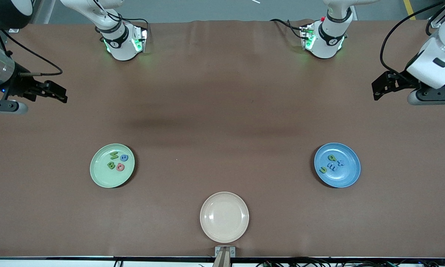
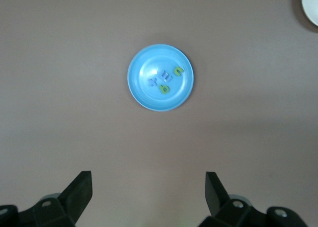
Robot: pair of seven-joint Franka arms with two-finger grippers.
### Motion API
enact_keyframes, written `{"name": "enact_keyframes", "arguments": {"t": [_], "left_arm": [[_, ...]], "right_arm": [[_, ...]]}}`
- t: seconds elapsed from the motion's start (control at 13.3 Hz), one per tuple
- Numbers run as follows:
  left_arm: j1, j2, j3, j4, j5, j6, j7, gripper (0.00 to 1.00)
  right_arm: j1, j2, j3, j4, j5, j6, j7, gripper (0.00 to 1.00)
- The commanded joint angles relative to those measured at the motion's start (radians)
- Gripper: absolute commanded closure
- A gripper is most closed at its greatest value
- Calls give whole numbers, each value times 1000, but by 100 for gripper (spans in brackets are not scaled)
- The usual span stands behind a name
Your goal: Sort upper and lower case letters into plates
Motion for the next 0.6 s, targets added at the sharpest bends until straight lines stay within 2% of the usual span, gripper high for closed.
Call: {"name": "enact_keyframes", "arguments": {"t": [0.0,0.23,0.38,0.53], "left_arm": [[-18,-111,24,-131,-43,28,15,0],[-19,-174,26,-213,-48,54,15,0],[-50,-188,70,-221,-49,53,21,0],[-53,-188,78,-215,-49,47,36,0]], "right_arm": [[-31,-99,20,-98,15,38,-27,0],[-46,-120,19,-98,17,34,-76,0],[-46,-125,14,-98,17,34,-78,0],[-45,-114,10,-92,15,45,-78,0]]}}
